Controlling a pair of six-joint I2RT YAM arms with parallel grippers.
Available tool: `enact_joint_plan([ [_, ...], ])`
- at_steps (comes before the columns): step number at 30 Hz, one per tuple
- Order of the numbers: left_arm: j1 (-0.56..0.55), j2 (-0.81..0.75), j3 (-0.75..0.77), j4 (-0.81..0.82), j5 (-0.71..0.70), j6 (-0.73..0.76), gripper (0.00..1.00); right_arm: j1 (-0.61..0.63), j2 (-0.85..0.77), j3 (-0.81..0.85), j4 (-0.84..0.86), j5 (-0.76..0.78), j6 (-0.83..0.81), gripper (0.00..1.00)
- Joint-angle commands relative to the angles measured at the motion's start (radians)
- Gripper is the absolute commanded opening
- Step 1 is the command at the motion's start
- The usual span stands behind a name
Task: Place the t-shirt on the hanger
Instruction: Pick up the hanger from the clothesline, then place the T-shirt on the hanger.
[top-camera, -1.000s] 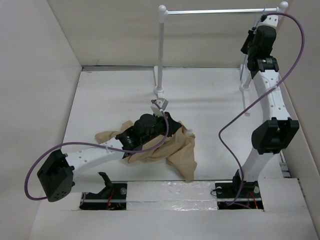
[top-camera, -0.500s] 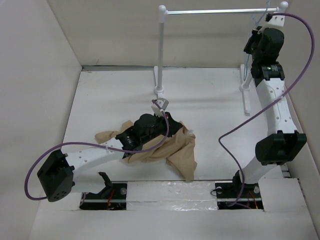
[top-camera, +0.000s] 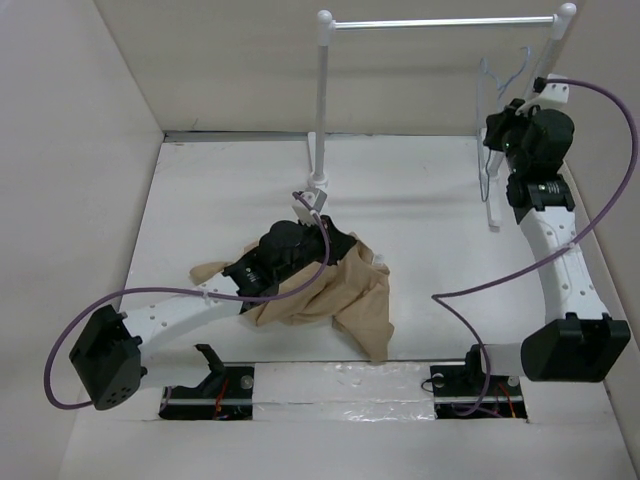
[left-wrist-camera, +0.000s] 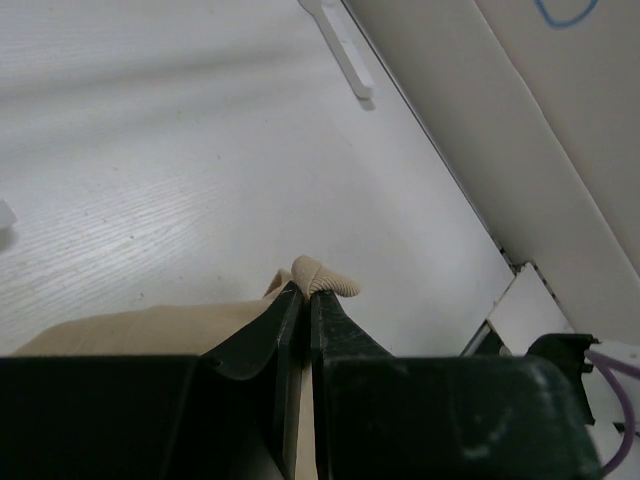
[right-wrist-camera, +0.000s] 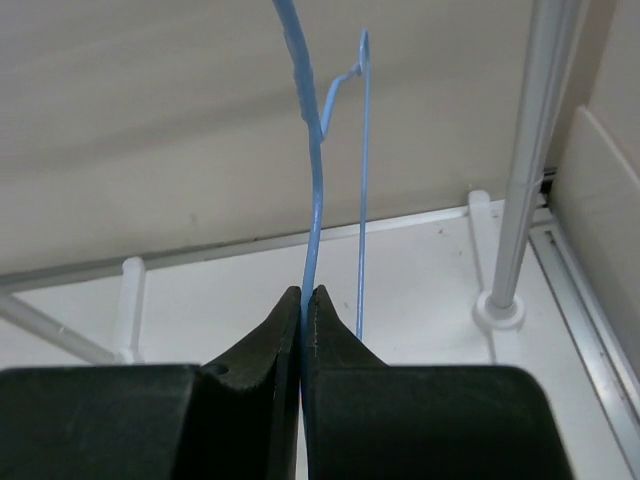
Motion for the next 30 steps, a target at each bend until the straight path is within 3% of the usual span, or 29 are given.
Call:
enact_joint_plan([
  [1,0.01,-0.043,0.07,0.018,-0.046,0.021,0.0,0.044,-0.111,-0.07,0.108,-0.056,0.025,0.0],
  [7,0.02,-0.029,0.096,0.001,-0.069,0.018,0.0,0.165,-0.256,-0.195,0.074,-0.083,0.038,0.0],
  [12,0.078,-0.046,0.127,-0.07,-0.096,0.019,0.0,0.295,-0.453,-0.373,-0.006,-0.247,0.042,0.0],
  [19,0.162,-0.075,0.145,-0.142,-0.146,0.016,0.0,0.343,-0.8,-0.489,-0.33,-0.428,0.045,0.0],
  [23,0.187,-0.06,0.171,-0.154,-0.141,0.022,0.0,0.343,-0.877,-0.423,-0.493,-0.47,0.001,0.0],
  [27,0.187,-0.038,0.207,-0.165,-0.153,0.038,0.0,0.343,-0.876,-0.447,-0.486,-0.667,0.011,0.0],
  [30,0.187,-0.038,0.225,-0.171,-0.147,0.042,0.0,0.343,-0.853,-0.472,-0.488,-0.719,-0.016,0.0],
])
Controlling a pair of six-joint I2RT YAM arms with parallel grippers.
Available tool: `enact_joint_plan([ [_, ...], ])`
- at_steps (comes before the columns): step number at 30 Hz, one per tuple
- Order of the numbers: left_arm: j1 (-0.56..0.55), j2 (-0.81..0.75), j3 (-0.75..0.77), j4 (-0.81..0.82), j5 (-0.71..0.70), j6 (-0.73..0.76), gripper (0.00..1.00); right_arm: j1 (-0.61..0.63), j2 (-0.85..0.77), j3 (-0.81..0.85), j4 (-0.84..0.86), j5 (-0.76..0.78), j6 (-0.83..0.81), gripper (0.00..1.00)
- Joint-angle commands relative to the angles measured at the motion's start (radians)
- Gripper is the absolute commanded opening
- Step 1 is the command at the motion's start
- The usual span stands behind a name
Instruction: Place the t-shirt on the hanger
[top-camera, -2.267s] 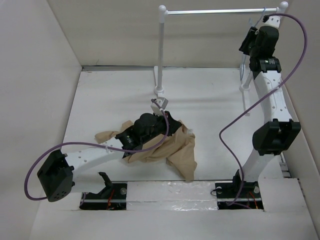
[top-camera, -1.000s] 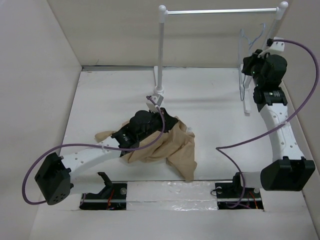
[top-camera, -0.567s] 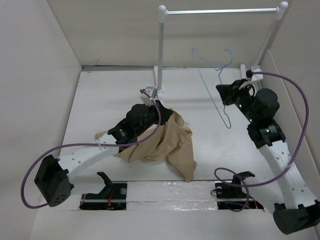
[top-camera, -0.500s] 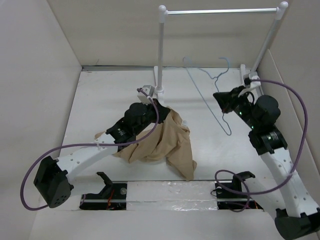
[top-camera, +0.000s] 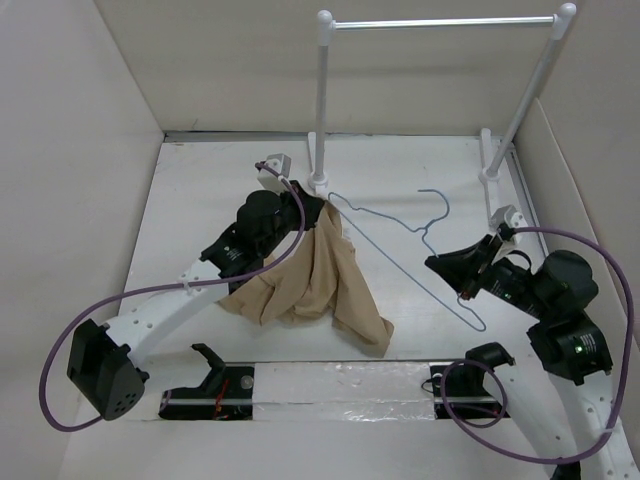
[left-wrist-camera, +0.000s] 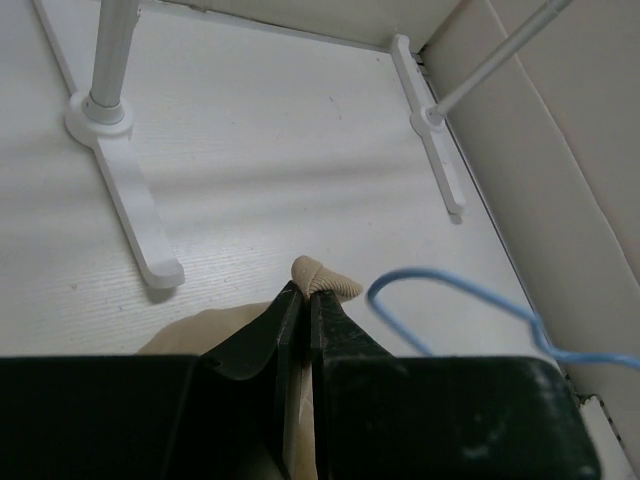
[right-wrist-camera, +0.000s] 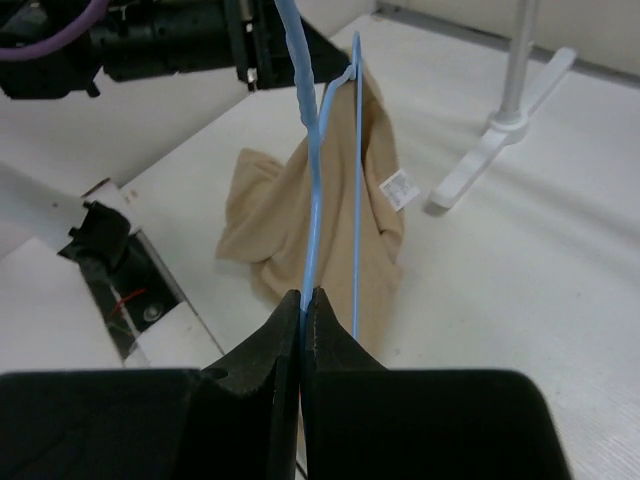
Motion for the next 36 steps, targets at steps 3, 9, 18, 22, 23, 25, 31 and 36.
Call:
enact_joint_plan([
  [3,0.003,-0.013,0.061,0.02,-0.007,0.026,0.0,0.017,0.023,-0.028,-0.012,-0.145,-0.016,0.0],
  [9,0.003,-0.039,0.055,0.0,-0.009,0.032,0.0,0.017,0.026,-0.043,0.001,-0.127,-0.014,0.0],
  [18,0.003,-0.092,0.048,-0.031,-0.01,0.041,0.0,0.017,0.024,-0.031,-0.015,-0.085,-0.016,0.0],
  [22,0.003,-0.106,0.046,-0.042,-0.025,0.049,0.0,0.017,0.018,-0.017,-0.01,-0.071,-0.004,0.0],
  [23,0.003,-0.105,0.046,-0.042,-0.022,0.052,0.0,0.017,0.02,-0.016,-0.007,-0.07,-0.002,0.0],
  [25,0.003,-0.1,0.051,-0.042,-0.019,0.05,0.0,0.017,0.024,-0.013,-0.004,-0.062,-0.002,0.0],
  [31,0.003,-0.098,0.051,-0.025,0.019,0.056,0.0,0.017,0.064,-0.032,0.062,-0.145,0.015,0.0],
  [36,0.003,-0.077,0.074,-0.004,0.073,0.058,0.0,0.017,0.103,-0.077,0.102,-0.264,0.035,0.0],
])
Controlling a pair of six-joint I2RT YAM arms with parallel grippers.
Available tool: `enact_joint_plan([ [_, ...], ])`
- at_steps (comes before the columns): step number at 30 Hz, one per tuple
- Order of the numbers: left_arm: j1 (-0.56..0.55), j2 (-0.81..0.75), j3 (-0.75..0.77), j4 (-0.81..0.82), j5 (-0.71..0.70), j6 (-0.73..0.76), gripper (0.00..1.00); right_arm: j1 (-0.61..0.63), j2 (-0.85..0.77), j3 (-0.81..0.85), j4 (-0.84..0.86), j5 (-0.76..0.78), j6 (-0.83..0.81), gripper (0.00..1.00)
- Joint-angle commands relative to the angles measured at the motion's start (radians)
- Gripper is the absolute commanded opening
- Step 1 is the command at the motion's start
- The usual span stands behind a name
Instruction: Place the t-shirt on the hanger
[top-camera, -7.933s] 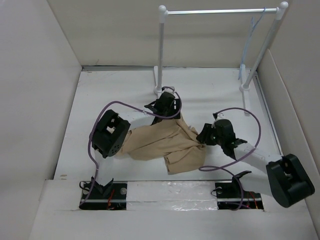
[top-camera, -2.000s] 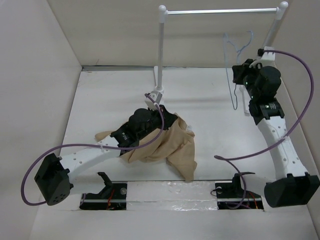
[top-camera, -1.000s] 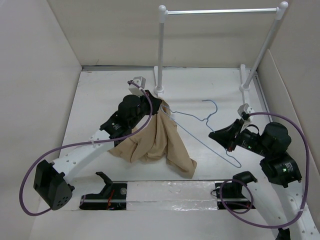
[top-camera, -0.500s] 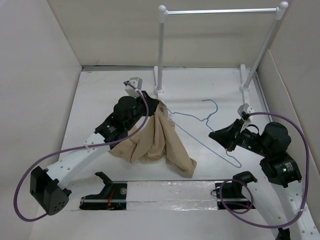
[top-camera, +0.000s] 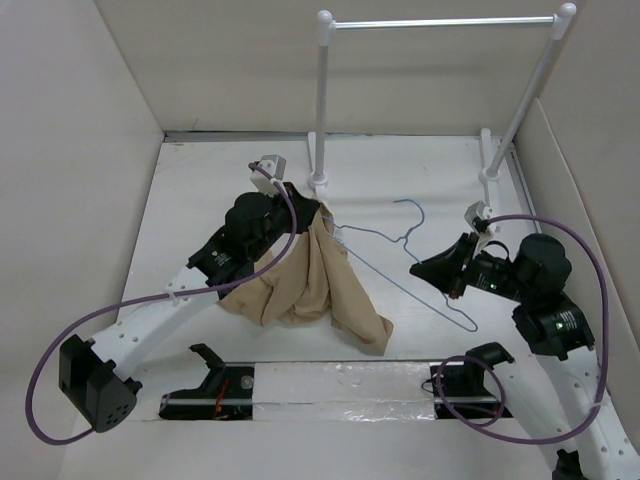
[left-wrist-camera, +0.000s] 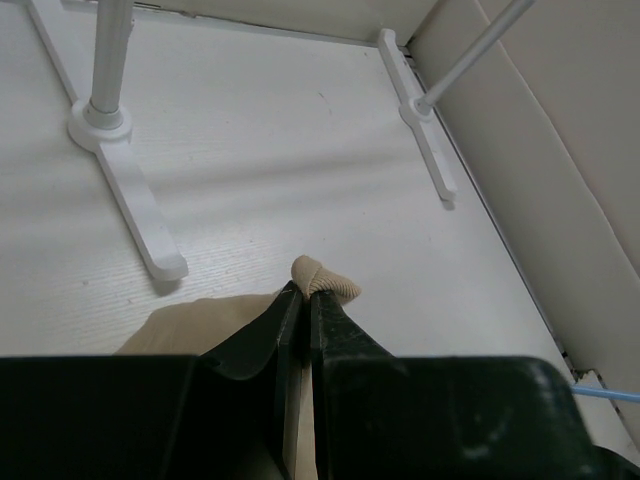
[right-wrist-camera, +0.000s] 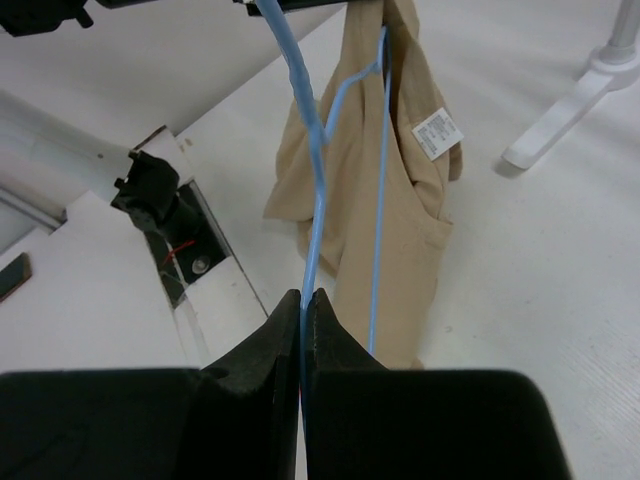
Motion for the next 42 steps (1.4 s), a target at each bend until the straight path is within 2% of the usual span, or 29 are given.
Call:
enact_joint_plan([
  [1,0.003,0.003,0.072,0.075,0.066,0.019,0.0,0.01,0.019,-0.021,0.096,-0.109,0.027,0.0],
  [5,-0.056,0.02,0.127,0.059,0.058,0.044,0.0,0.024,0.039,-0.065,0.201,-0.172,0.104,0.0],
  [10,-0.056,0.015,0.188,0.035,0.17,0.044,0.0,0.105,0.088,-0.087,0.37,-0.132,0.167,0.0],
  [18,-0.056,-0.072,0.253,-0.042,0.252,0.045,0.0,0.249,0.209,-0.042,0.643,0.208,0.213,0.0],
  [27,-0.056,-0.082,0.3,-0.077,0.417,0.053,0.0,0.372,0.517,0.057,0.898,0.284,0.225,0.0],
  [30,-0.056,-0.082,0.297,-0.074,0.451,0.05,0.0,0.395,0.56,0.065,0.97,0.314,0.224,0.0],
  [37,-0.056,-0.089,0.236,-0.096,0.364,0.056,0.0,0.467,0.605,0.016,1.172,0.362,0.245,0.0],
  [40,-0.056,-0.124,0.218,-0.157,0.226,0.051,0.0,0.501,0.559,-0.036,1.185,0.445,0.218,0.0],
  [41,-0.056,-0.137,0.199,-0.163,0.134,0.039,0.0,0.501,0.545,-0.047,1.191,0.449,0.216,0.0],
  [42,-0.056,-0.16,0.189,-0.163,0.115,0.034,0.0,0.501,0.521,-0.073,1.199,0.451,0.218,0.0],
])
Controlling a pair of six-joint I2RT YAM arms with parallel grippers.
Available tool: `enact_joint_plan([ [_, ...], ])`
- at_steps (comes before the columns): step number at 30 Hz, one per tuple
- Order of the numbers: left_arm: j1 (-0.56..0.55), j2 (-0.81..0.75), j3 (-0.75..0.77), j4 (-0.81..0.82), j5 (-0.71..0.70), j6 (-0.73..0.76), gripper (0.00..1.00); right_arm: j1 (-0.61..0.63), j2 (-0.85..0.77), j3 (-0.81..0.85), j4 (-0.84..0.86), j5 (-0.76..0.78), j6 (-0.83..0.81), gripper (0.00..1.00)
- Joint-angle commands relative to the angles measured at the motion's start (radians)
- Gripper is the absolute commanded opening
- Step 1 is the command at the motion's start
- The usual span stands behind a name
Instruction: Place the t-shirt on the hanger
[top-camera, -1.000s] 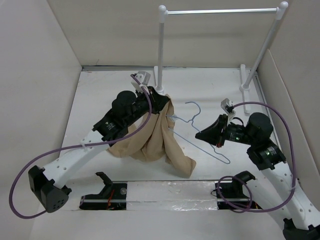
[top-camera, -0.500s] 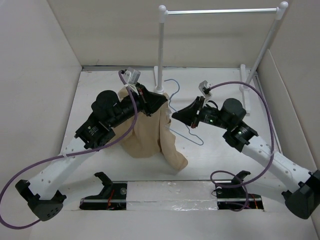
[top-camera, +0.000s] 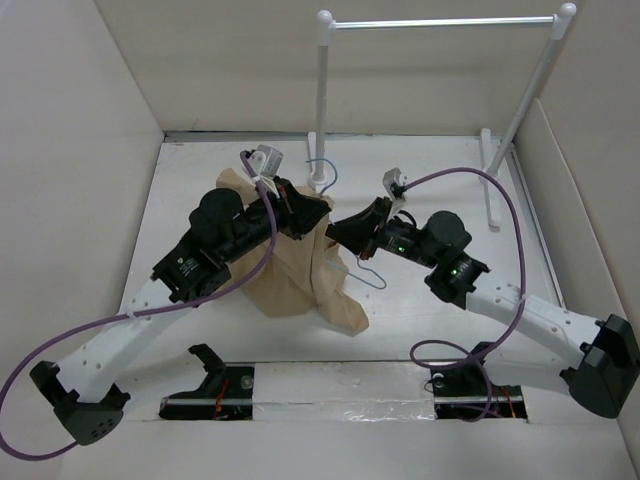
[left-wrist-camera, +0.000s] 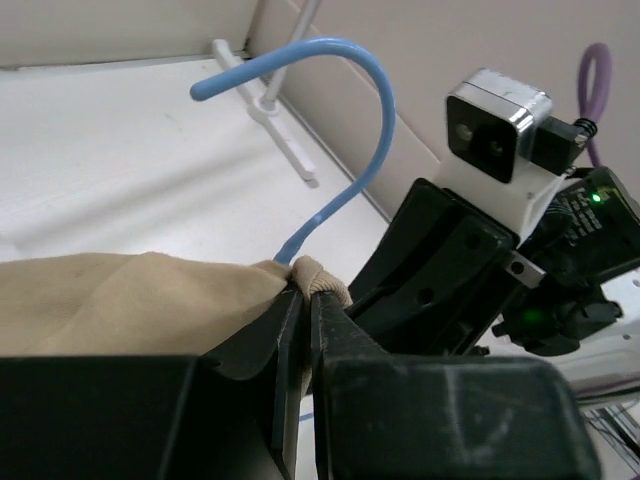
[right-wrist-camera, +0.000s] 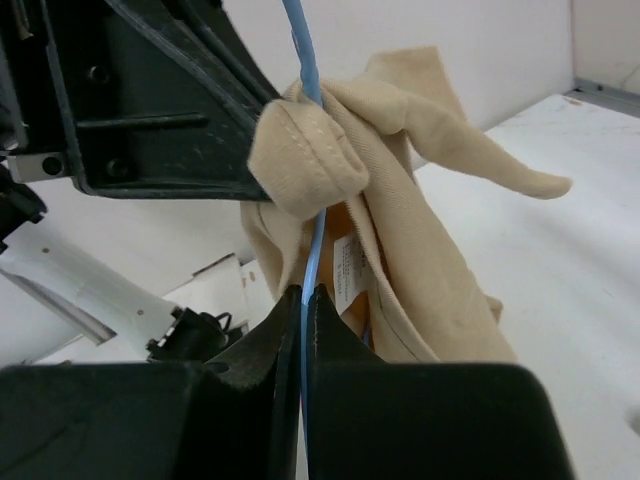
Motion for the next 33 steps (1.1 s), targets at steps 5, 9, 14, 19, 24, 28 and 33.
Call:
enact_joint_plan([
  [5,-0.001,-0.057,-0.061,0.044,-0.169,-0.017,0.15,0.047,-0.045,-0.064,0.257,0.131,-0.019,0.0],
  [9,-0.001,-0.019,-0.059,0.054,-0.105,-0.021,0.3,0.074,-0.012,-0.084,0.327,0.198,-0.035,0.0],
  [14,-0.001,-0.043,-0.056,0.054,-0.138,-0.024,0.48,0.085,0.007,-0.087,0.341,0.252,-0.069,0.0],
  [19,-0.001,-0.057,-0.053,0.035,-0.154,-0.026,0.7,0.085,0.021,-0.075,0.337,0.286,-0.098,0.0],
  [24,-0.001,-0.054,-0.062,0.014,-0.204,-0.034,0.71,0.085,0.021,-0.073,0.338,0.289,-0.104,0.0],
  [28,-0.001,-0.059,-0.07,0.017,-0.208,-0.037,0.69,0.085,0.022,-0.076,0.338,0.291,-0.104,0.0],
  [33,-0.001,-0.016,-0.082,0.031,-0.203,-0.047,0.67,0.085,0.044,-0.066,0.341,0.272,-0.097,0.0],
])
